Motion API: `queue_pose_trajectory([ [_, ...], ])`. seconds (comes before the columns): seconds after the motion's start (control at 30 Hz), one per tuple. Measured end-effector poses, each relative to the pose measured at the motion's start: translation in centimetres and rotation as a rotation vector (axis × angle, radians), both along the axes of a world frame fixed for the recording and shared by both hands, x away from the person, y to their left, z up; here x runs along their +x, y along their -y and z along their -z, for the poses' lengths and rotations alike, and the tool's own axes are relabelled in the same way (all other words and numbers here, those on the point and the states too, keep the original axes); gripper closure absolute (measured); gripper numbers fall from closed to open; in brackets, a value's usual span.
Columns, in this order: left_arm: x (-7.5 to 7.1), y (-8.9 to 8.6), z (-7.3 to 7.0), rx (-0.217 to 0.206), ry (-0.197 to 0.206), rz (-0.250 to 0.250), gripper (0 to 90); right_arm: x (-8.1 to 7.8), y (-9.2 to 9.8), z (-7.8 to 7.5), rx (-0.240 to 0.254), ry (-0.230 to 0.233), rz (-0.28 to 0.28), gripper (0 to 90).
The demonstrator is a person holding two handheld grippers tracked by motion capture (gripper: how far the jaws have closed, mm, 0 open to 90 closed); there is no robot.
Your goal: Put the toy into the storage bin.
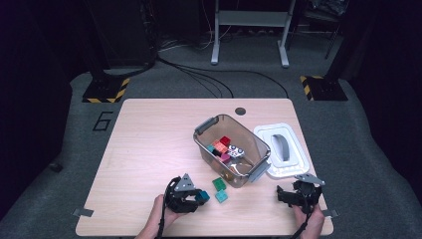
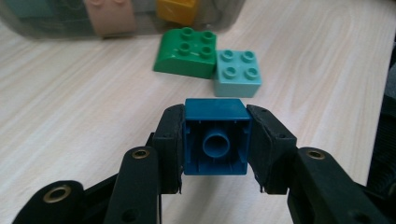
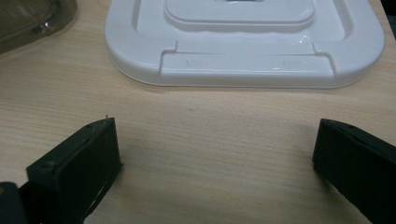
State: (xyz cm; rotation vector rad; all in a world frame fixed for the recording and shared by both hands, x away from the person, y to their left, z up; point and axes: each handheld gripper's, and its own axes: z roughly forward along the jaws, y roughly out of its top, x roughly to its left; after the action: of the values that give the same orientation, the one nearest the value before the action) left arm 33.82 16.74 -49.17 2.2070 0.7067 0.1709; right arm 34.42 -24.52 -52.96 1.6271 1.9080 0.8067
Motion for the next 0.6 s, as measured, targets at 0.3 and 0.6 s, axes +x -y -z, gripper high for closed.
queue_pose_trajectory([
  [0.3, 1.7, -1.7, -1.2, -0.004, 0.019, -0.034, 59.2, 0.0, 0.0, 0.0, 0.0, 0.0, 0.0, 0.0],
  [0.6, 3.8, -3.1, -2.8, -0.006, 0.03, -0.085, 59.2, 0.0, 0.0, 0.0, 0.0, 0.0, -0.002, 0.0],
])
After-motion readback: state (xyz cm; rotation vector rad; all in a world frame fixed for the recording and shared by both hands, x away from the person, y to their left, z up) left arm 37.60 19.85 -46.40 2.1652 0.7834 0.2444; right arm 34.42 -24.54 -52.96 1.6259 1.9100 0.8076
